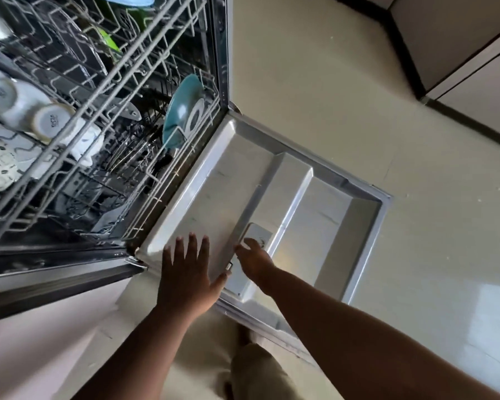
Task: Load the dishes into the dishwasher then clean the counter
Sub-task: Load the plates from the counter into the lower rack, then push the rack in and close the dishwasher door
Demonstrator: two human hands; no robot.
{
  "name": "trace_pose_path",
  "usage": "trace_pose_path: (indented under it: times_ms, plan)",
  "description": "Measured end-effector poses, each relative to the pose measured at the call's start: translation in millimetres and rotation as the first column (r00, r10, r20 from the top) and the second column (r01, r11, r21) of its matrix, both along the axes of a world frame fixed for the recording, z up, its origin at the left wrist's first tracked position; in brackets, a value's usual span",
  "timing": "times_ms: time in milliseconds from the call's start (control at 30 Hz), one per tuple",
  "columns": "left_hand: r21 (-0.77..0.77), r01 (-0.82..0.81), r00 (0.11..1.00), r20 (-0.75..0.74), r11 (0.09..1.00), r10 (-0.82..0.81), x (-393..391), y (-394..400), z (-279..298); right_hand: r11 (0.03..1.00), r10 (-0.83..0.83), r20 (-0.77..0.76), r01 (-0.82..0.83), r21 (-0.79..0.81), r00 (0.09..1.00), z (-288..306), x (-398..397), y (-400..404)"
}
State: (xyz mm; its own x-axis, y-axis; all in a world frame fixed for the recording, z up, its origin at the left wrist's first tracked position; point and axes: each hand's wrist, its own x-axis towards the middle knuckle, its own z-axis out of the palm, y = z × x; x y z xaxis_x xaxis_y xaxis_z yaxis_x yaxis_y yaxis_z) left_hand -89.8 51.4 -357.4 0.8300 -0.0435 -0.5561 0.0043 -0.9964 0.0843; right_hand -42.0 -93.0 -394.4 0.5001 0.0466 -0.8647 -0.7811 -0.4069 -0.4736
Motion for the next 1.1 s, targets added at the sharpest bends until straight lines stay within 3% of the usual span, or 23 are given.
trace_pose_path:
  times_ms: [200, 433, 533, 767, 933, 1100]
  plan:
    - [-0.014, 0.075, 0.997, -0.016, 0.997, -0.076, -44.0, -47.8, 8.1, 0.907, 0.336, -0.038, -0.334, -0.257, 0.941, -0.5, -59.2, -93.2]
    - [-0.002, 0.027, 0.998, -0.052, 1.000, -0.027, -143.4, -68.2, 31.7, 0.569, 0.722, -0.177, -0.719, -0.399, 0.669, 26.0, -130.9, -181.1]
    - [-0.009, 0.033, 0.990, -0.137, 0.999, -0.034, -188.3, -67.5, 42.2, 0.522, 0.761, -0.183, -0.755, -0.397, 0.622, 45.1, -157.8, -203.8]
    - [-0.056, -0.115, 0.969, -0.226, 0.992, 0.099, -240.2, -109.4, 68.7, 0.507, 0.762, -0.191, -0.754, -0.419, 0.619, 80.9, -178.7, -241.5]
    - [-0.068, -0.115, 0.971, -0.219, 0.991, 0.097, -228.7, -161.5, 48.9, 0.455, 0.790, -0.159, -0.740, -0.496, 0.592, 52.0, -154.9, -271.6]
    - [-0.075, -0.189, 0.950, -0.266, 0.979, 0.163, -202.2, -223.2, 13.4, 0.467, 0.814, -0.137, -0.777, -0.422, 0.564, 28.3, -111.1, -303.0]
